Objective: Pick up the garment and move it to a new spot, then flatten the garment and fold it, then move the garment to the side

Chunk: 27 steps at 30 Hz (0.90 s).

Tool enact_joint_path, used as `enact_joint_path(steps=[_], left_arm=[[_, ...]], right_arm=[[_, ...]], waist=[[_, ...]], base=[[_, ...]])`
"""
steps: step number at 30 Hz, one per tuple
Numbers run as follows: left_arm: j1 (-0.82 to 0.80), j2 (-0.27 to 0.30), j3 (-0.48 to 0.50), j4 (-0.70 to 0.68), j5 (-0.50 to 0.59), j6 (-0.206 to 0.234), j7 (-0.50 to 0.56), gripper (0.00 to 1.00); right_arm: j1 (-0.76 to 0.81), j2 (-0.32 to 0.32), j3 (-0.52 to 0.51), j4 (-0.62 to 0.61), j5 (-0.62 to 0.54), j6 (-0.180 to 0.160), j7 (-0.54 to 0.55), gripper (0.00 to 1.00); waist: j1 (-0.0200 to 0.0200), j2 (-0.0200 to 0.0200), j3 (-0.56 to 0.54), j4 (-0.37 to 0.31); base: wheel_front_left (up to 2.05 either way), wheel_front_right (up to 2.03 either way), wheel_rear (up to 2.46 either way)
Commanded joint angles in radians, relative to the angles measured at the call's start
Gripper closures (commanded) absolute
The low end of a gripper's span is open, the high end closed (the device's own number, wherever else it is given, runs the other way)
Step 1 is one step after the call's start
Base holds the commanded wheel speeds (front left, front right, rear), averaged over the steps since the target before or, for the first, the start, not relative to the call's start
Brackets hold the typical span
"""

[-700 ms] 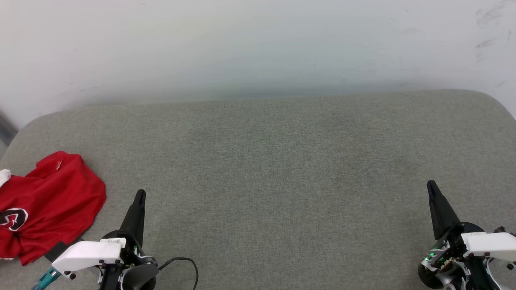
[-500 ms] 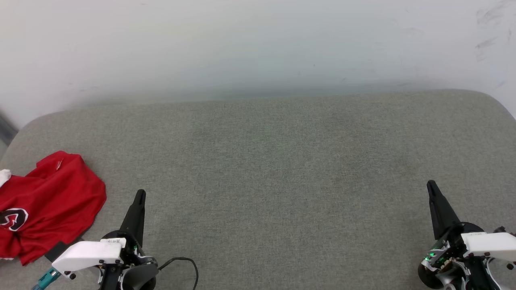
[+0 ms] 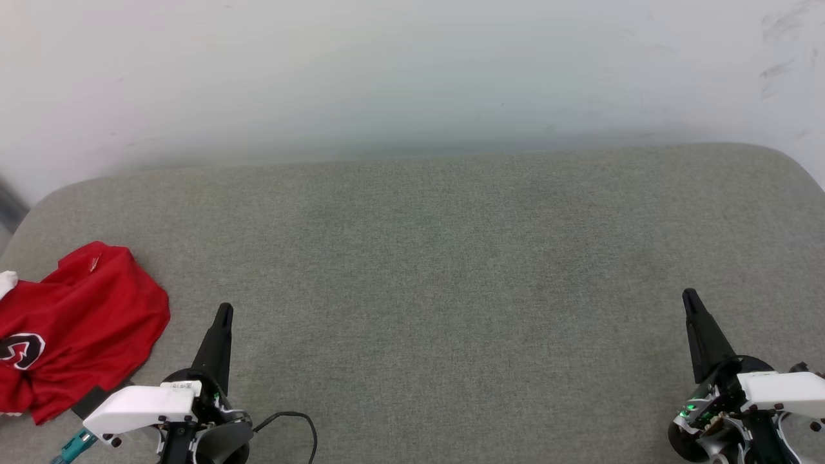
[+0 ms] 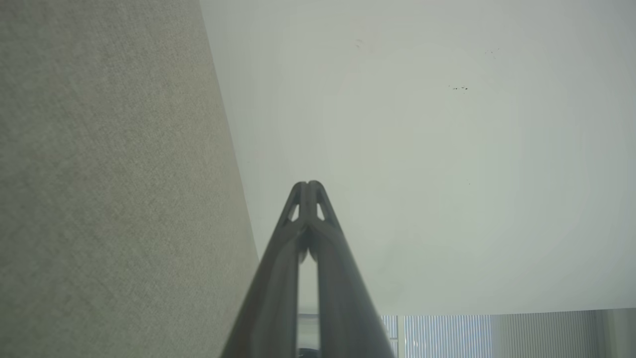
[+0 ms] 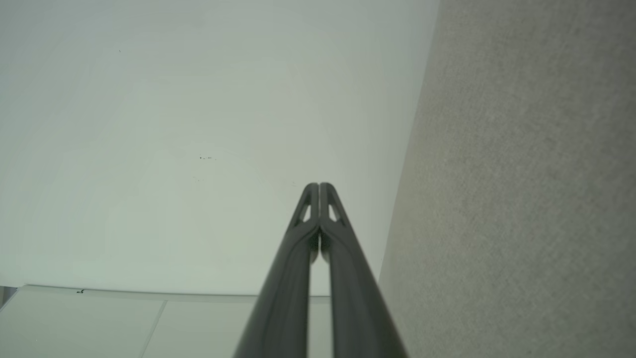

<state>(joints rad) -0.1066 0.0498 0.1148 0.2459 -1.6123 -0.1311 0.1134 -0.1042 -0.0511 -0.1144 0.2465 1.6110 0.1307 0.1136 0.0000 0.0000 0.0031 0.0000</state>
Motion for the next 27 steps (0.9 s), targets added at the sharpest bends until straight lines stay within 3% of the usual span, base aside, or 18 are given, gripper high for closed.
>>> enact_joint_path(steps=[1,25,26,27], left_arm=[[-0.006,-0.001,0.001,0.0,-0.001,-0.002,0.004,1.0],[-0.006,-0.001,0.001,0.0,-0.001,-0.002,0.004,1.0],[0.001,0.0,-0.001,0.003,0.0,0.0,-0.001,0.0],[0.001,0.0,-0.003,0.003,0.001,0.0,-0.002,0.0]], right_arm=[[-0.01,0.002,0.0,0.0,0.004,0.0,0.0,1.0],[-0.01,0.002,0.0,0.0,0.004,0.0,0.0,1.0],[0.002,0.0,0.0,0.002,0.0,0.0,0.0,0.0],[0.003,0.0,0.001,0.002,-0.001,0.0,-0.002,0.0]], waist=[[0.0,0.0,0.0,0.0],[0.0,0.0,0.0,0.0],[0.0,0.0,0.0,0.0],[0.0,0.0,0.0,0.0]], base=[[0.0,0.0,0.0],[0.0,0.0,0.0],[0.0,0.0,0.0],[0.0,0.0,0.0]])
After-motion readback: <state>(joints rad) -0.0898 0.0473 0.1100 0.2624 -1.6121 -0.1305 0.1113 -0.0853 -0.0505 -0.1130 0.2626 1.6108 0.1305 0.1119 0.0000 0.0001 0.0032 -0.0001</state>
